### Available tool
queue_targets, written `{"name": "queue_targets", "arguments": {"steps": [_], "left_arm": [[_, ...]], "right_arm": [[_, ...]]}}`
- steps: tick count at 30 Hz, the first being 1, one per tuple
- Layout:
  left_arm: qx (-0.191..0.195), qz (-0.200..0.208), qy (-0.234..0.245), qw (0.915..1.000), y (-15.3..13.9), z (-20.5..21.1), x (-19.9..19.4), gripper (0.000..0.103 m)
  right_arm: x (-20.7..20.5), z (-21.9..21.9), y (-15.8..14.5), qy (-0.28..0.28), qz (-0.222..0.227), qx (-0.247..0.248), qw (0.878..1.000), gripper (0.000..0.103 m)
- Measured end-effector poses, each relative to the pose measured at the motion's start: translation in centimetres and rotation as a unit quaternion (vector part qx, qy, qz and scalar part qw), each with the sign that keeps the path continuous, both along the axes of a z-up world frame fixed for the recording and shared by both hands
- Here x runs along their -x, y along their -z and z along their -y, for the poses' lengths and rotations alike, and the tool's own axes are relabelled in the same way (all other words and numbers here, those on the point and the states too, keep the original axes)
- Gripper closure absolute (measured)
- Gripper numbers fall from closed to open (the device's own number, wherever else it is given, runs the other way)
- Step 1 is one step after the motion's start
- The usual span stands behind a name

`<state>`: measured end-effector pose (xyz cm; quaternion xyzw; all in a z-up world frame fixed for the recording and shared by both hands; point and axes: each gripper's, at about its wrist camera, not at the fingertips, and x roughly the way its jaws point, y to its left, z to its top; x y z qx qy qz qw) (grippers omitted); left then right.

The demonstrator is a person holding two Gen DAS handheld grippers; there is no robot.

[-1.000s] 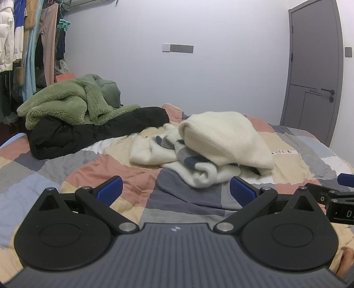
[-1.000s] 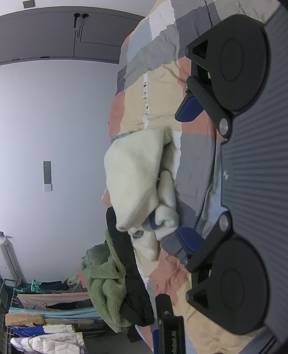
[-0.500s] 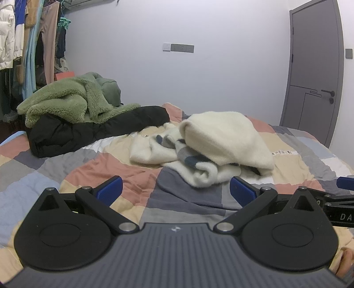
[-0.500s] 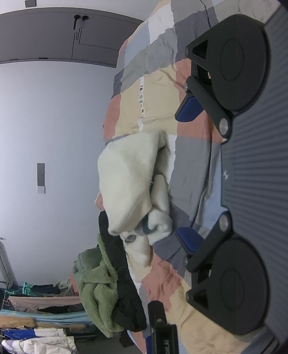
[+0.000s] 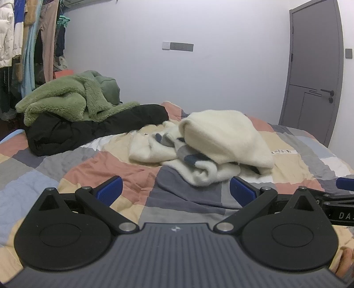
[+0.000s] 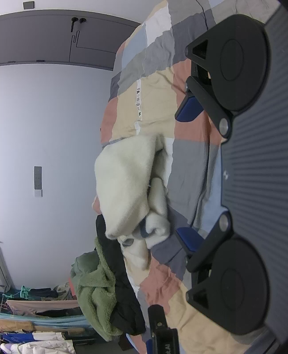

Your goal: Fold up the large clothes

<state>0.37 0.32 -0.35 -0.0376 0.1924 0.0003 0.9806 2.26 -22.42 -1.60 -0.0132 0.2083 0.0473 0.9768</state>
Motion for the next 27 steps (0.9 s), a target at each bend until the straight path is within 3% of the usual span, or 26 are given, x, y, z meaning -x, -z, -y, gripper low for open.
{"name": "queue_targets", "arguments": {"steps": [8,16,27], "left_arm": [[0.003,-0.003,0.0,1.0,0.2,-0.3,-0.1,0.0],[0.008,-0.007,0.006,0.9999,0.5,-0.3,-0.5,0.0],[0.017,-0.015,0.034,0.9992,1.0,-0.2,-2.1,0.0]], "right_arm": [[-0.3,0.2,0.1,0.012,-0.004,-0.001,1.0,0.0],[-0.7,1.6,-0.1,0.028,-0.008,-0.042,0.999,0.0],[-1.4,1.3,-0.2,0.015,-0.013,-0.037,0.999,0.0]]}}
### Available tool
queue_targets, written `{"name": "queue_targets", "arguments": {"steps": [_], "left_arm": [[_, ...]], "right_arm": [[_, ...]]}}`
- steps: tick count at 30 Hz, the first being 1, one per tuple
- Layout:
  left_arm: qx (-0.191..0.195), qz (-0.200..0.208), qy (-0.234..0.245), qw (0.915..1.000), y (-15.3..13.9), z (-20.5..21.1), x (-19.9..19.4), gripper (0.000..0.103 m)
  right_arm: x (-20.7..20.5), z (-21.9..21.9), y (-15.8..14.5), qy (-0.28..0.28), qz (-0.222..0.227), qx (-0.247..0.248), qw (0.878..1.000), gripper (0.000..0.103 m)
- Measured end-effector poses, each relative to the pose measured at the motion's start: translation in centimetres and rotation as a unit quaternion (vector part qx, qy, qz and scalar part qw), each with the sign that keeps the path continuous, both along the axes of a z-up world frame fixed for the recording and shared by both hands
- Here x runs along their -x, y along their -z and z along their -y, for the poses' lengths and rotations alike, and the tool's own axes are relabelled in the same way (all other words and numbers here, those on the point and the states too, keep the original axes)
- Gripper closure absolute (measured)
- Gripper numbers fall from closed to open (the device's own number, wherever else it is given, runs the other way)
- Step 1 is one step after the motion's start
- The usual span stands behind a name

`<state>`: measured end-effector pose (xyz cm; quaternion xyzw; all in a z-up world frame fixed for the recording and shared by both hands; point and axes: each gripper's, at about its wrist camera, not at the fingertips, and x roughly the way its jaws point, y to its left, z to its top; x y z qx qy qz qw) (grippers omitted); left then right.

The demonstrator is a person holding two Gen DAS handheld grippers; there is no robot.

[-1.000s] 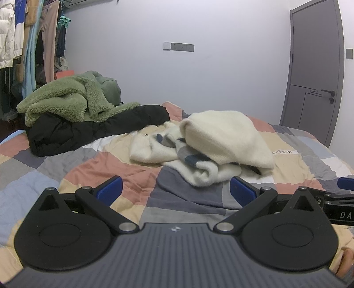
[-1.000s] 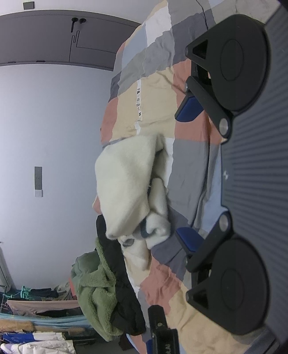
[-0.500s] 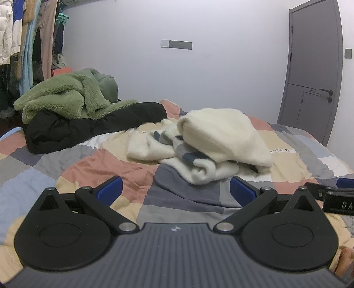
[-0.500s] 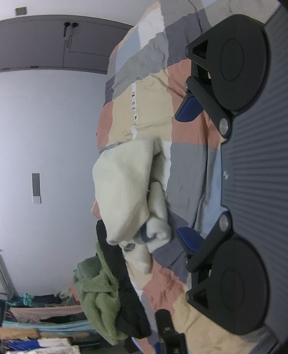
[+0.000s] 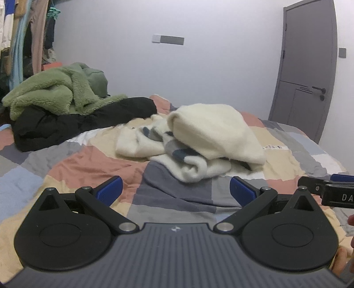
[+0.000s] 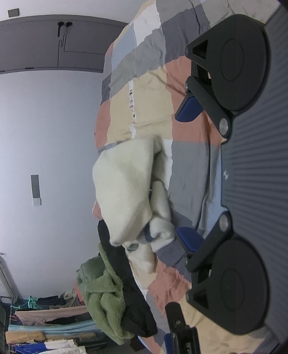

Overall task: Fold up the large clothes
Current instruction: 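Reach both grippers into the crumpled cream sweater and close on its fabric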

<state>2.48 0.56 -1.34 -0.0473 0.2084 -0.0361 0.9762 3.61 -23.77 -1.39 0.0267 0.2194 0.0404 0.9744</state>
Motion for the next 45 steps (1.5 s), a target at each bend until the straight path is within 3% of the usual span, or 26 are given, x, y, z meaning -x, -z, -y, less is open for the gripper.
{"name": "queue_targets", "arguments": {"steps": [14,20,30,39,41,45], "left_arm": [[0.007,-0.015,0.023,0.9996,1.5,0.7,-6.3,0.0],[0.027,-0.025,0.022,0.9991,2.6,0.4,-9.0,0.0],[0.018,-0.031,0.034,0.9988,5.3,0.9,-16.2,0.0],[0.055,-0.046,0.07,0.9949,8.1,2.0,-21.8,0.0],[0.066,-0.049,0.074,0.9939,8.8,1.9,-22.6,0.0],[0.069,-0.058,0.086,0.9922,10.1,2.3,-23.7,0.001]], "right_arm": [[-4.9,0.9,-0.4,-0.018,-0.042,-0.075,0.996,0.0],[-8.3,1.0,-1.1,-0.021,-0.044,-0.095,0.994,0.0],[-15.3,1.3,1.4,-0.012,-0.091,-0.163,0.982,0.004],[-21.6,2.4,5.4,-0.009,-0.128,-0.266,0.956,0.005],[-22.9,2.4,6.6,-0.015,-0.138,-0.283,0.949,0.016],[-24.7,2.7,8.5,-0.03,-0.143,-0.314,0.938,0.024]]}}
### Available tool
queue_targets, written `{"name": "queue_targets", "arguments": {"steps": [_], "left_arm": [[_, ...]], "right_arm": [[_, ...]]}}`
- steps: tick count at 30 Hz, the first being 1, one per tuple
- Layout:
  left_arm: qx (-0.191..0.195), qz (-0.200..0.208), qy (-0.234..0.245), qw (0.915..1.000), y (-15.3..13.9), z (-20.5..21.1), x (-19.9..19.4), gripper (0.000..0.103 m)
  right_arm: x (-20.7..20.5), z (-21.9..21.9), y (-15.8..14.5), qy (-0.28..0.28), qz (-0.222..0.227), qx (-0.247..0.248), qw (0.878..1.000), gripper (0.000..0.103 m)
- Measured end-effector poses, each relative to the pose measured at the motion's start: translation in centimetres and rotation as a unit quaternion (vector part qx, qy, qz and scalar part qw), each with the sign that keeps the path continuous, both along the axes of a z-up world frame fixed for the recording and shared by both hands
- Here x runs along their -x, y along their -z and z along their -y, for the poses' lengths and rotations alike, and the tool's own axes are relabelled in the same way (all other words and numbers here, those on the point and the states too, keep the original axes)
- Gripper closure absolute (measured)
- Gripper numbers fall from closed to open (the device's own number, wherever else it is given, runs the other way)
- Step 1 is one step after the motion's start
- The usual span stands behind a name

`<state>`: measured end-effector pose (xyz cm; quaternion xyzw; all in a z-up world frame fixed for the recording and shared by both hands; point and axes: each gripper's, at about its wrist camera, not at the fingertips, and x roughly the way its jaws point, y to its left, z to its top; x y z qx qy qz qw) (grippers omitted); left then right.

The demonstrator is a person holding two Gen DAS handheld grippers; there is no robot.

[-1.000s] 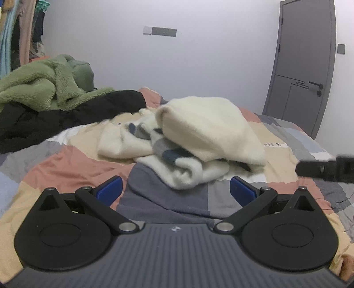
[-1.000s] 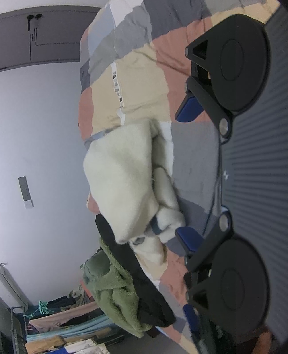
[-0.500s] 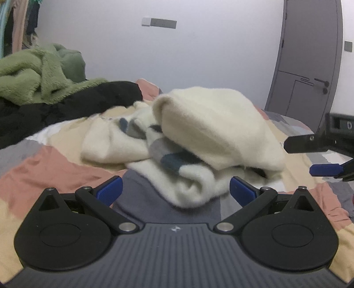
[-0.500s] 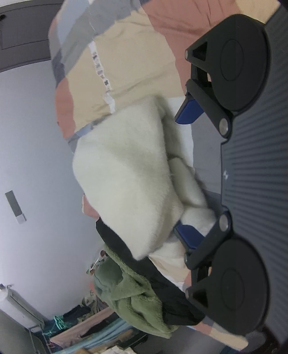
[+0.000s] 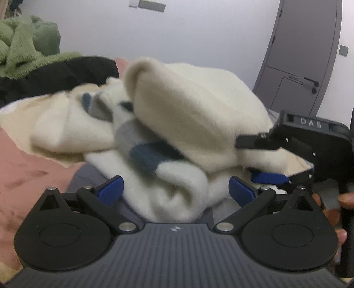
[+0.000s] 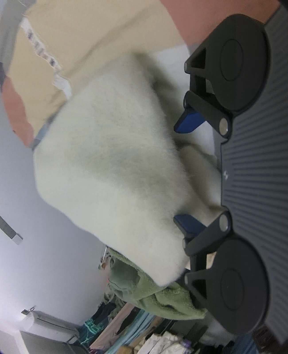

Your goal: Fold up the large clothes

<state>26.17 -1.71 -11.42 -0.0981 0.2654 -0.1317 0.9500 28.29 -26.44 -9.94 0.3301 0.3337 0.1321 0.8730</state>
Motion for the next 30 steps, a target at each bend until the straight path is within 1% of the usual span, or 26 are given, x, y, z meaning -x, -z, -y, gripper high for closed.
{"name": "queue_targets", "arguments": {"steps": [1,3,4,5,6,7,8,9,10,11,12,13,14,15,17,20,24,30], "left_arm": [[0.0,-0.001,0.001,1.0,0.2,0.1,-0.3,0.001],[-0.006,0.006,0.008,0.9999,0.4,0.4,-0.7,0.003],[-0.011,0.007,0.009,0.9999,0.5,0.6,-0.9,0.009],[-0.019,0.002,0.003,0.9998,0.7,0.8,-1.2,0.021],[-0.025,-0.003,-0.004,0.9997,0.8,0.7,-1.3,0.025],[-0.026,-0.005,-0.01,0.9996,1.0,0.7,-1.4,0.03],[-0.024,-0.005,-0.012,0.9996,1.0,0.5,-1.4,0.034],[-0.025,-0.007,-0.014,0.9996,1.1,0.4,-1.5,0.037],[-0.026,-0.007,-0.016,0.9995,1.1,0.3,-1.5,0.044],[-0.022,-0.007,-0.017,0.9996,1.1,0.2,-1.5,0.049],[-0.009,-0.011,-0.014,0.9998,0.9,-0.1,-1.2,0.064],[0.004,-0.015,-0.015,0.9998,0.8,-0.4,-1.2,0.07],[0.014,-0.019,-0.023,0.9995,0.6,-0.7,-1.0,0.074],[0.024,-0.023,-0.027,0.9991,0.4,-1.0,-0.8,0.076],[0.051,-0.03,-0.041,0.9974,-0.1,-2.4,-0.4,0.084],[0.094,-0.036,-0.074,0.9922,-0.9,-4.4,1.4,0.088],[0.104,-0.012,-0.104,0.989,-2.8,-6.5,4.2,0.091],[0.128,0.021,-0.144,0.981,-6.3,-9.3,9.2,0.092]], "right_arm": [[-0.1,0.2,0.3,-0.001,0.008,-0.013,1.0,0.028],[-0.4,0.6,0.6,-0.004,0.025,-0.038,0.999,0.029],[-0.5,0.6,0.7,-0.004,0.029,-0.044,0.999,0.029],[-0.6,0.6,0.7,-0.007,0.032,-0.043,0.999,0.032],[-0.7,0.5,0.6,-0.009,0.037,-0.042,0.998,0.035],[-0.6,0.5,0.5,-0.01,0.044,-0.042,0.998,0.04],[-0.6,0.6,0.4,-0.014,0.049,-0.049,0.998,0.051],[-0.5,0.7,0.3,-0.019,0.052,-0.061,0.997,0.057],[-0.4,0.8,0.1,-0.021,0.057,-0.066,0.996,0.064],[-0.1,1.0,-0.2,-0.019,0.063,-0.064,0.996,0.071],[0.1,1.2,-0.5,-0.019,0.069,-0.061,0.996,0.075],[0.5,1.4,-0.9,-0.019,0.076,-0.059,0.995,0.08],[0.9,1.5,-1.6,-0.018,0.087,-0.055,0.995,0.083],[1.2,1.8,-2.3,-0.017,0.1,-0.051,0.994,0.084],[2.0,2.1,-3.9,-0.014,0.133,-0.035,0.99,0.086],[3.5,3.0,-6.2,-0.009,0.164,-0.015,0.986,0.088],[5.8,4.2,-8.0,-0.001,0.185,0.006,0.983,0.089],[10.0,5.7,-9.2,0.008,0.197,0.013,0.98,0.09]]}}
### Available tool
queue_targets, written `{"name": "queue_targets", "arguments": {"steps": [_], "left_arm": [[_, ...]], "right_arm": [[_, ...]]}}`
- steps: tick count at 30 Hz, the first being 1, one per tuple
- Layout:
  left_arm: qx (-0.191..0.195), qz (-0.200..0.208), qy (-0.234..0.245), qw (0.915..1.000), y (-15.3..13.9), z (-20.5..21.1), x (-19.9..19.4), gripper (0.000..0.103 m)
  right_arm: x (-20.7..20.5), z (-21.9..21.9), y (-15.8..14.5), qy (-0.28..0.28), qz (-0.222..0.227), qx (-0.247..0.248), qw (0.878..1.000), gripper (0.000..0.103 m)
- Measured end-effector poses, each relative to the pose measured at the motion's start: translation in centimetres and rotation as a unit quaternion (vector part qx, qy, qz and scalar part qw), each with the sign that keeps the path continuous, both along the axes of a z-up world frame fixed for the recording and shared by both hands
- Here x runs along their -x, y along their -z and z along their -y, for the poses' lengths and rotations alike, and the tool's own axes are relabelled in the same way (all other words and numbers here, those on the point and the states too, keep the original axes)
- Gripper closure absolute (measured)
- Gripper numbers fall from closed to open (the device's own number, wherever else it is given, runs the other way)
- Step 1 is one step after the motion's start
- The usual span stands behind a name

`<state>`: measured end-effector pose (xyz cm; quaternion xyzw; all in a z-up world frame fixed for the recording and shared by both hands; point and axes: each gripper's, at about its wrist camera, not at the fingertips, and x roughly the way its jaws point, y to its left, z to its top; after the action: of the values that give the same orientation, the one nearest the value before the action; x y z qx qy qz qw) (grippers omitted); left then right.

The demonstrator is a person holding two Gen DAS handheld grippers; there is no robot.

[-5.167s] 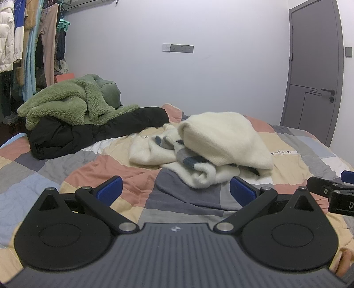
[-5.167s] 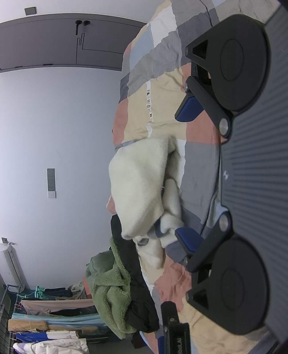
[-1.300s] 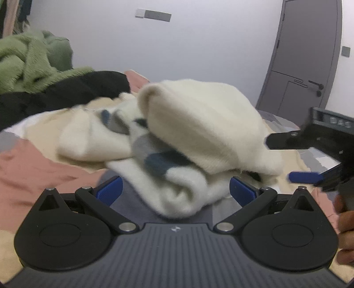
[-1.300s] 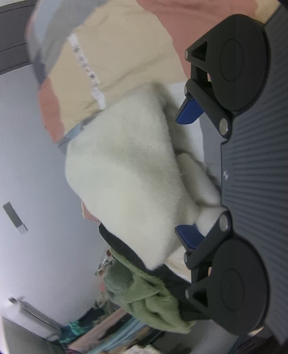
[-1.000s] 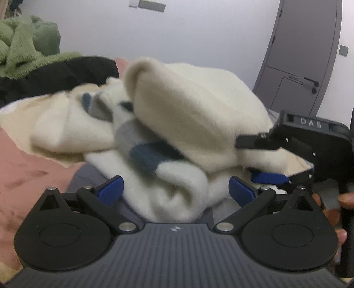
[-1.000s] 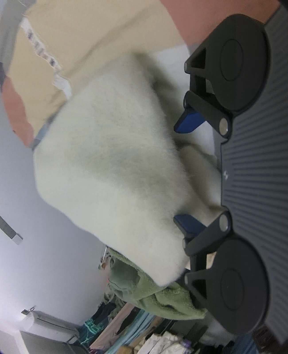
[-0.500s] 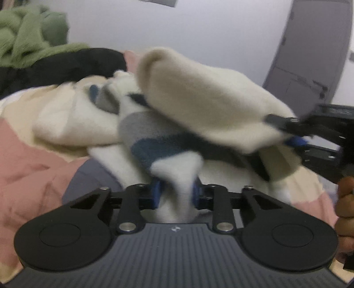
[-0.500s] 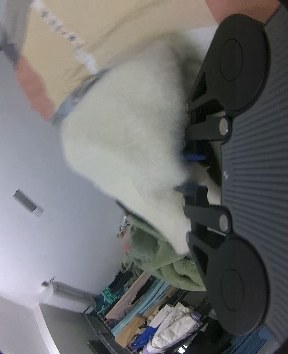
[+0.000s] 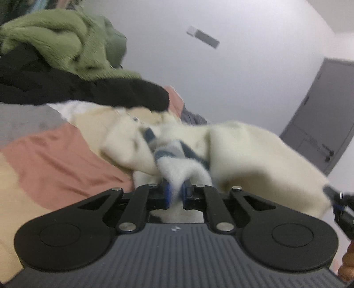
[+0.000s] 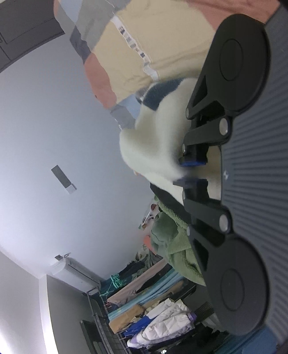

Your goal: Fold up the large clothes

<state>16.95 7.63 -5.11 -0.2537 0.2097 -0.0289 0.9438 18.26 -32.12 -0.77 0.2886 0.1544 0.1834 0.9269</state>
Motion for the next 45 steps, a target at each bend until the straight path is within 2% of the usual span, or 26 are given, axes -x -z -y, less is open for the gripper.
{"name": "queue_targets", "arguments": {"steps": [5,9,12,15,17,21,25,27,30,32,33,36,40,43,45], "left_arm": [[0.03,0.025,-0.055,0.9977,-2.3,-4.2,3.4,0.092],[0.023,0.034,-0.1,0.9941,-3.0,-7.0,4.6,0.092],[0.015,0.012,-0.124,0.992,-2.3,-8.2,4.4,0.092],[-0.01,-0.029,-0.144,0.9891,-0.6,-8.7,3.0,0.092],[-0.023,-0.06,-0.158,0.9854,0.7,-9.1,1.8,0.092],[-0.022,-0.092,-0.169,0.9811,3.0,-9.6,0.4,0.091],[-0.021,-0.093,-0.17,0.9808,3.4,-9.8,-0.2,0.091],[-0.022,-0.095,-0.169,0.9807,3.0,-9.6,0.3,0.084],[-0.021,-0.092,-0.178,0.9795,2.1,-9.3,1.3,0.069],[-0.017,-0.084,-0.193,0.9774,1.1,-9.1,2.5,0.04],[-0.021,-0.075,-0.202,0.9763,0.3,-8.8,3.3,0.037],[-0.002,-0.045,-0.175,0.9835,-1.4,-7.9,5.1,0.036],[0.003,-0.019,-0.142,0.9896,-2.8,-5.4,6.8,0.033],[0.038,-0.017,-0.083,0.9957,-2.3,-3.2,7.0,0.032],[0.075,-0.036,-0.036,0.9959,-1.0,-1.6,6.4,0.032]], "right_arm": [[3.3,0.9,-0.9,0.004,0.005,0.009,1.0,0.09],[5.7,2.2,0.1,0.009,-0.018,0.009,1.0,0.09],[5.9,2.9,1.8,0.017,-0.078,0.012,0.997,0.09],[4.5,3.2,4.0,0.019,-0.15,-0.006,0.989,0.09],[3.5,3.0,5.1,0.018,-0.184,0.0,0.983,0.09],[2.3,1.9,6.5,0.034,-0.225,0.05,0.972,0.09],[1.7,1.7,7.5,0.042,-0.245,0.052,0.967,0.088],[1.8,1.9,7.6,0.043,-0.246,0.045,0.967,0.088],[2.5,2.2,7.5,0.042,-0.241,0.041,0.969,0.088],[2.8,2.2,7.2,0.041,-0.238,0.035,0.97,0.088],[2.9,2.3,7.1,0.04,-0.236,0.032,0.97,0.088],[3.2,2.5,6.9,0.038,-0.231,0.022,0.972,0.088],[3.4,2.5,6.5,0.035,-0.224,0.02,0.974,0.088],[3.7,2.5,6.4,0.033,-0.22,0.014,0.975,0.088],[3.7,2.5,6.3,0.033,-0.218,0.01,0.975,0.088]]}}
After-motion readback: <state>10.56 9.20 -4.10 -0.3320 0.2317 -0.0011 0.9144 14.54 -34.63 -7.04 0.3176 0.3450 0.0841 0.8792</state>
